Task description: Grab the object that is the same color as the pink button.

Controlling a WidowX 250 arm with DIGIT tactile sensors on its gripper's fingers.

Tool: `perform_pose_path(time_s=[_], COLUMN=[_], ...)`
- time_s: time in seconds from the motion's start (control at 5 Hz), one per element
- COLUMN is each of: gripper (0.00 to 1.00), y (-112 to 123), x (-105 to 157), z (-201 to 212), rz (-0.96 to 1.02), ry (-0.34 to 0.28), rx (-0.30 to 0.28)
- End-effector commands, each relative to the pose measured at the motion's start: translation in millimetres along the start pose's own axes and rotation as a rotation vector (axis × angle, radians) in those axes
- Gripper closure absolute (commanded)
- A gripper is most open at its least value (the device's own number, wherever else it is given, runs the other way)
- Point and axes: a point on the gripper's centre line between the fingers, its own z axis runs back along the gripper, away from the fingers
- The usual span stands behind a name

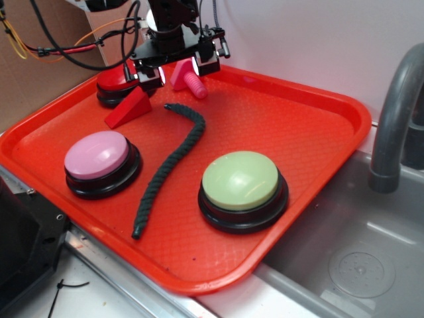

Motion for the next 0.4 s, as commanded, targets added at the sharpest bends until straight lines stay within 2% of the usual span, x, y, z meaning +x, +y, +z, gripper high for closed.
perform_pose_path(time_s=[0.0,0.2], gripper=[0.00,0.00], y=[-1.1,0.5], x=[30.1,33.1], z=[-10.3,-16.2], rz=[0.056,0.064], ry=[-0.028,-0.013], rx=[-0.019,-0.008])
